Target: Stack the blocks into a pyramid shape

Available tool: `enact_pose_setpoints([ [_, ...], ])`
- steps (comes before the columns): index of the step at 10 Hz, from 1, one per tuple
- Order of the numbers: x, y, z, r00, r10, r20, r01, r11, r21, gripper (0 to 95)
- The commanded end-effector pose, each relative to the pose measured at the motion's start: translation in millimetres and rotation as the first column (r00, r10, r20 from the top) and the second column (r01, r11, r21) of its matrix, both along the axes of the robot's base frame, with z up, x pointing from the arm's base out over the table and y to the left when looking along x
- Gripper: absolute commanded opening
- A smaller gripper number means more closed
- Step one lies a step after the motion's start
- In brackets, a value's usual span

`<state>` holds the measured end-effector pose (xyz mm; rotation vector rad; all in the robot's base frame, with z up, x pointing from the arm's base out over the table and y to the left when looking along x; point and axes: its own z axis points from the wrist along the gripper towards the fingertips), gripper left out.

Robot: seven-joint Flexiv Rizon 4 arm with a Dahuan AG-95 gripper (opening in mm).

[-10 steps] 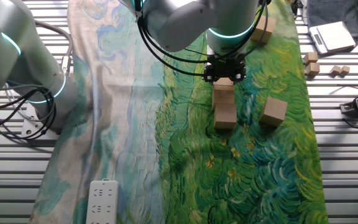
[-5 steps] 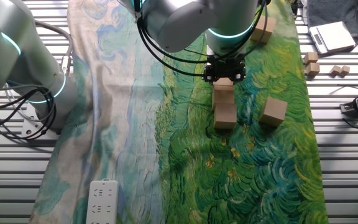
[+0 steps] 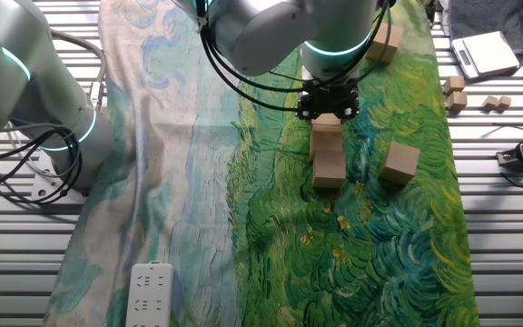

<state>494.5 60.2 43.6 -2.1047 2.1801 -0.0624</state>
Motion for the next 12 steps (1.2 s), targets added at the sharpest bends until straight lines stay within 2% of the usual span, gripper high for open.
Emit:
enact_pose_setpoints([
  [1, 0.7, -0.8, -1.6, 1.000, 0.008, 0.006, -0.008, 1.000, 0.001, 0.0],
  [2, 0.8, -0.8, -1.0, 1.000, 0.011, 0.005, -0.011, 1.000, 0.003, 19.0],
  [10, 1.8, -0.7, 0.0, 1.000, 0.024, 0.020, -0.024, 1.000, 0.001, 19.0],
  [11, 1.8, -0.7, 0.0, 0.999, 0.025, 0.022, -0.025, 1.000, 0.000, 38.0],
  [12, 1.8, -0.7, 0.0, 0.999, 0.026, 0.022, -0.026, 1.000, 0.001, 38.0],
])
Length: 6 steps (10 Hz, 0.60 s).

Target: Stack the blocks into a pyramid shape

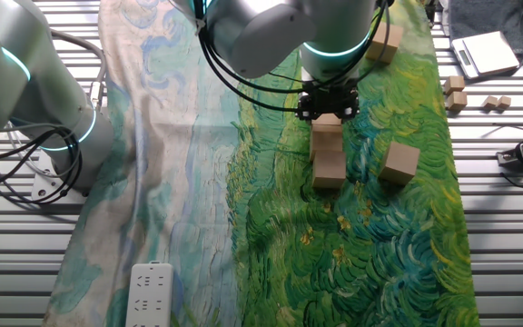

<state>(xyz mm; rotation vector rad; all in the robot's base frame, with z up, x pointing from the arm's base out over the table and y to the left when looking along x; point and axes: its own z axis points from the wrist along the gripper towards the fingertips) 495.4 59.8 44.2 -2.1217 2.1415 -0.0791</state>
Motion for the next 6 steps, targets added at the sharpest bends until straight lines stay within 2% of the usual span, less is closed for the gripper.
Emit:
enact_pose_setpoints([
  [1, 0.9, -0.4, -0.6, 1.000, 0.001, 0.003, -0.001, 1.000, 0.001, 38.0],
  [5, 1.5, -0.3, -0.3, 1.000, 0.005, 0.003, -0.005, 1.000, 0.009, 38.0],
  [6, 1.5, -0.3, -0.3, 1.000, 0.009, 0.006, -0.010, 1.000, 0.017, 57.0],
])
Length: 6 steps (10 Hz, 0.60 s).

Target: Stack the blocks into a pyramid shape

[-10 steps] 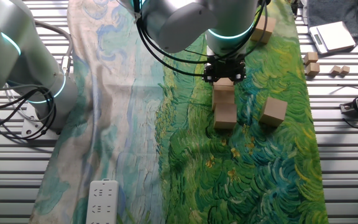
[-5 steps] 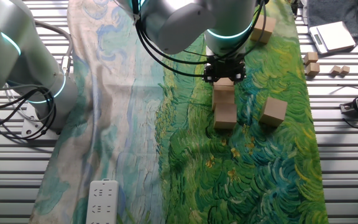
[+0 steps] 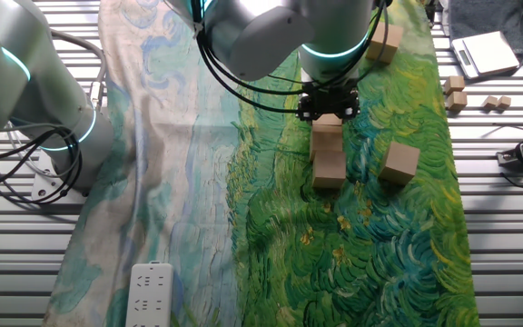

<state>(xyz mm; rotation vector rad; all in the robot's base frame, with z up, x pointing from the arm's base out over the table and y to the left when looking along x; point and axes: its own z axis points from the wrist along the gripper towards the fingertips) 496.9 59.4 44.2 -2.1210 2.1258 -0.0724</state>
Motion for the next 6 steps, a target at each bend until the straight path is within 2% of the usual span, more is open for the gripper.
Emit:
enact_pose_setpoints([
  [1, 0.0, 0.1, -0.2, 1.000, 0.003, 0.001, -0.003, 1.000, 0.008, 57.0],
  [3, 0.4, 0.1, 0.0, 1.000, 0.010, 0.004, -0.010, 1.000, 0.011, 57.0],
  [6, 0.9, 0.2, 0.2, 1.000, 0.020, 0.007, -0.021, 0.999, 0.037, 57.0],
])
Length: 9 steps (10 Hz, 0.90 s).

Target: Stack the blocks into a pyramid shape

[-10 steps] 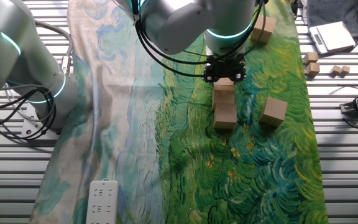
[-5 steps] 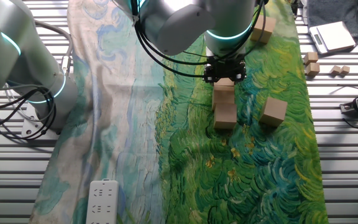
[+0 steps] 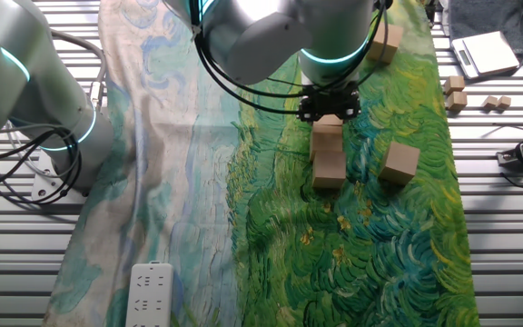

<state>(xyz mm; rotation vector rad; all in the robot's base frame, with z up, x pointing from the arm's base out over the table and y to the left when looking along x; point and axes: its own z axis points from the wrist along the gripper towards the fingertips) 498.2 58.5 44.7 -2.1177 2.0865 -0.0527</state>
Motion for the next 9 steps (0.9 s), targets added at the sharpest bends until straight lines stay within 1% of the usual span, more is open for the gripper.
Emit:
enact_pose_setpoints([
  [1, -0.1, 1.1, 0.0, 1.000, 0.003, -0.001, -0.003, 1.000, 0.008, 57.0],
  [2, 0.6, 1.1, 0.7, 1.000, 0.007, 0.005, -0.007, 1.000, 0.002, 76.0],
  [6, 1.1, 1.1, 1.2, 1.000, 0.012, 0.012, -0.012, 1.000, 0.001, 76.0],
  [8, 1.0, 1.2, 3.0, 1.000, -0.019, 0.001, 0.019, 1.000, 0.010, 76.0],
  [9, 1.0, 3.2, 8.7, 0.999, -0.034, -0.004, 0.034, 0.999, 0.007, 76.0],
])
